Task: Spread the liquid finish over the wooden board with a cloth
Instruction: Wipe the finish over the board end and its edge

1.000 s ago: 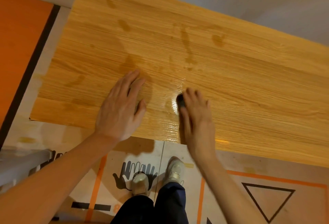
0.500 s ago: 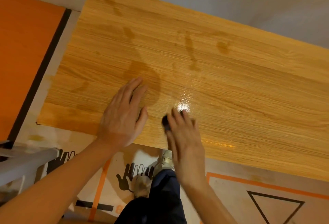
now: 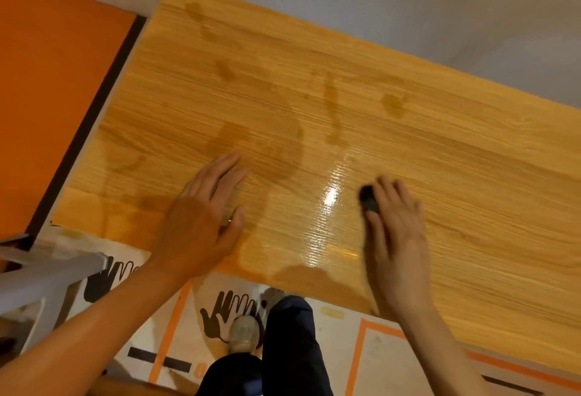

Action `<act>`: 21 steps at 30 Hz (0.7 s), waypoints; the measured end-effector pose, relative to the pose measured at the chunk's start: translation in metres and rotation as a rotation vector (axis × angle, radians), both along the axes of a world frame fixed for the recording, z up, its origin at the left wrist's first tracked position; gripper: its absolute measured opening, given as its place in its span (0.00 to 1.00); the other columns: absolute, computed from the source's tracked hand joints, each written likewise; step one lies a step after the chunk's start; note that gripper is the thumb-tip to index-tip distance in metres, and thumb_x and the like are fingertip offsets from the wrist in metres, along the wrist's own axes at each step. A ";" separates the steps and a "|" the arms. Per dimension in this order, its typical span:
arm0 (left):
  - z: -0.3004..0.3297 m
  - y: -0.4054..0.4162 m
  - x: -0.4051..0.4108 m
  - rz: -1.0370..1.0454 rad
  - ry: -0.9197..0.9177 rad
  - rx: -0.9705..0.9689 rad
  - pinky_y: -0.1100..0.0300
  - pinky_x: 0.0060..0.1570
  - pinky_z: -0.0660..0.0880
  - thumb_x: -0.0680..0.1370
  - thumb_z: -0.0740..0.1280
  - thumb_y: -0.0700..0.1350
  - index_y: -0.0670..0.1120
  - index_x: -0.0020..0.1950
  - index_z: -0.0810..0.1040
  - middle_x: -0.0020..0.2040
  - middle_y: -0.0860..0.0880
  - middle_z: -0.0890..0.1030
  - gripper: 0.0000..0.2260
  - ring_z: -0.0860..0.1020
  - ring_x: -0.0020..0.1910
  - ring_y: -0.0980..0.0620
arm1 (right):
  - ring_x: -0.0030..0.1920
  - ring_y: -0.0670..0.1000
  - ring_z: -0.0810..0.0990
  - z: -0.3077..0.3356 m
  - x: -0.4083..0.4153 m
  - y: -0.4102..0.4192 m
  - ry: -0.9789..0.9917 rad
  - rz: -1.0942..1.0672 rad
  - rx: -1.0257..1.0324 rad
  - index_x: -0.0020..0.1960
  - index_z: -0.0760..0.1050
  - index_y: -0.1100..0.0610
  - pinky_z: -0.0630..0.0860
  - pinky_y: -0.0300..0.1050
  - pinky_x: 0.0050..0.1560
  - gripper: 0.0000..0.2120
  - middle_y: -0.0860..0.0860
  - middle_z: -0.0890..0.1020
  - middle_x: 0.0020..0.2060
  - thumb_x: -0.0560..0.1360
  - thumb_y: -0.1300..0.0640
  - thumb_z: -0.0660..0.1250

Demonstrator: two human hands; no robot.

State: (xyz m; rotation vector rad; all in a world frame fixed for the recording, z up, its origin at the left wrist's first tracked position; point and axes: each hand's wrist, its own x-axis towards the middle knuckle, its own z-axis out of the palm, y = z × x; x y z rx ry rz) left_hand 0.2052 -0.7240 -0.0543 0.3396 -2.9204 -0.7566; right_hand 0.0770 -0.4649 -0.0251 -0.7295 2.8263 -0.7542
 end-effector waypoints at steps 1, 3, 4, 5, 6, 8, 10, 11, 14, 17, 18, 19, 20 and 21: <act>0.000 0.000 0.000 0.004 -0.009 0.009 0.50 0.73 0.63 0.82 0.59 0.51 0.45 0.78 0.66 0.80 0.46 0.64 0.25 0.62 0.80 0.46 | 0.77 0.50 0.56 0.002 -0.002 0.011 -0.006 -0.082 -0.007 0.73 0.67 0.58 0.49 0.54 0.78 0.20 0.51 0.67 0.74 0.82 0.56 0.55; 0.000 -0.002 0.001 0.006 -0.003 0.027 0.51 0.73 0.64 0.82 0.59 0.52 0.45 0.78 0.67 0.80 0.46 0.64 0.24 0.61 0.80 0.46 | 0.77 0.51 0.57 0.001 -0.006 0.000 0.013 -0.182 -0.015 0.73 0.67 0.60 0.48 0.54 0.78 0.20 0.53 0.67 0.73 0.82 0.57 0.54; 0.000 -0.002 0.000 0.005 0.010 0.043 0.50 0.73 0.65 0.82 0.59 0.51 0.44 0.77 0.68 0.80 0.46 0.64 0.24 0.62 0.80 0.46 | 0.77 0.52 0.57 -0.002 -0.006 -0.017 0.029 -0.173 -0.017 0.73 0.67 0.60 0.46 0.51 0.78 0.20 0.53 0.67 0.73 0.82 0.57 0.54; 0.001 -0.002 -0.001 0.012 0.023 0.065 0.50 0.72 0.66 0.82 0.59 0.50 0.43 0.76 0.70 0.79 0.45 0.65 0.22 0.63 0.79 0.46 | 0.77 0.52 0.58 -0.006 -0.007 -0.038 0.051 -0.132 -0.026 0.73 0.68 0.60 0.45 0.48 0.78 0.20 0.53 0.68 0.73 0.83 0.57 0.55; 0.003 -0.001 -0.003 0.028 0.034 0.087 0.49 0.71 0.68 0.82 0.59 0.49 0.43 0.74 0.71 0.78 0.45 0.66 0.21 0.65 0.78 0.47 | 0.76 0.52 0.59 -0.010 -0.007 -0.060 0.067 -0.081 -0.046 0.72 0.68 0.60 0.45 0.47 0.78 0.19 0.54 0.68 0.73 0.83 0.58 0.56; 0.007 0.001 -0.012 0.072 0.049 0.119 0.48 0.70 0.69 0.82 0.59 0.48 0.42 0.73 0.73 0.76 0.44 0.68 0.20 0.68 0.75 0.46 | 0.76 0.52 0.60 -0.015 -0.009 -0.098 0.043 0.011 -0.073 0.72 0.68 0.60 0.46 0.48 0.78 0.18 0.54 0.69 0.73 0.83 0.58 0.57; 0.012 0.004 -0.031 0.104 0.065 0.116 0.48 0.72 0.67 0.83 0.59 0.48 0.41 0.73 0.73 0.76 0.44 0.69 0.21 0.67 0.76 0.44 | 0.76 0.53 0.60 -0.015 -0.015 -0.107 0.017 0.120 -0.085 0.72 0.68 0.59 0.47 0.48 0.78 0.19 0.53 0.69 0.72 0.83 0.56 0.56; 0.014 0.003 -0.045 0.123 0.066 0.114 0.49 0.73 0.65 0.83 0.59 0.49 0.42 0.73 0.72 0.77 0.44 0.68 0.21 0.66 0.77 0.44 | 0.75 0.53 0.61 -0.013 -0.018 -0.097 0.017 0.173 -0.074 0.72 0.68 0.59 0.48 0.49 0.77 0.20 0.53 0.69 0.72 0.83 0.55 0.56; 0.013 -0.008 -0.093 0.201 0.066 0.116 0.48 0.75 0.64 0.81 0.60 0.48 0.43 0.74 0.71 0.78 0.44 0.67 0.22 0.65 0.77 0.44 | 0.76 0.50 0.60 -0.007 -0.034 -0.034 0.034 0.113 -0.057 0.72 0.69 0.57 0.49 0.51 0.77 0.20 0.50 0.69 0.72 0.81 0.55 0.57; 0.005 -0.023 -0.123 0.243 0.073 0.070 0.49 0.76 0.63 0.81 0.61 0.46 0.42 0.74 0.71 0.78 0.43 0.68 0.22 0.66 0.77 0.43 | 0.76 0.49 0.61 -0.003 -0.050 0.017 -0.011 -0.195 -0.106 0.70 0.72 0.59 0.49 0.54 0.77 0.19 0.49 0.71 0.71 0.79 0.58 0.61; 0.001 -0.026 -0.126 0.244 0.070 0.031 0.48 0.76 0.63 0.81 0.60 0.46 0.42 0.74 0.71 0.78 0.43 0.68 0.22 0.66 0.77 0.42 | 0.75 0.50 0.63 -0.004 -0.051 0.016 0.002 -0.261 -0.129 0.69 0.73 0.60 0.50 0.55 0.77 0.19 0.51 0.72 0.70 0.79 0.59 0.62; -0.002 -0.028 -0.128 0.237 0.066 -0.011 0.47 0.75 0.63 0.81 0.60 0.46 0.42 0.75 0.70 0.78 0.43 0.67 0.22 0.66 0.77 0.42 | 0.74 0.51 0.64 -0.006 -0.050 0.006 0.021 -0.288 -0.136 0.68 0.73 0.62 0.51 0.55 0.77 0.19 0.52 0.73 0.70 0.78 0.61 0.62; -0.003 -0.030 -0.127 0.228 0.062 -0.044 0.45 0.75 0.64 0.82 0.59 0.47 0.42 0.75 0.70 0.79 0.43 0.67 0.22 0.66 0.77 0.42 | 0.74 0.52 0.65 -0.008 -0.048 -0.010 0.049 -0.271 -0.136 0.68 0.73 0.63 0.52 0.54 0.77 0.18 0.54 0.73 0.69 0.78 0.62 0.62; -0.003 -0.031 -0.128 0.217 0.057 -0.060 0.43 0.75 0.64 0.82 0.58 0.47 0.42 0.76 0.69 0.79 0.43 0.66 0.23 0.65 0.78 0.41 | 0.73 0.53 0.66 -0.011 -0.046 -0.032 0.073 -0.220 -0.143 0.68 0.73 0.63 0.53 0.54 0.77 0.18 0.55 0.73 0.69 0.79 0.62 0.62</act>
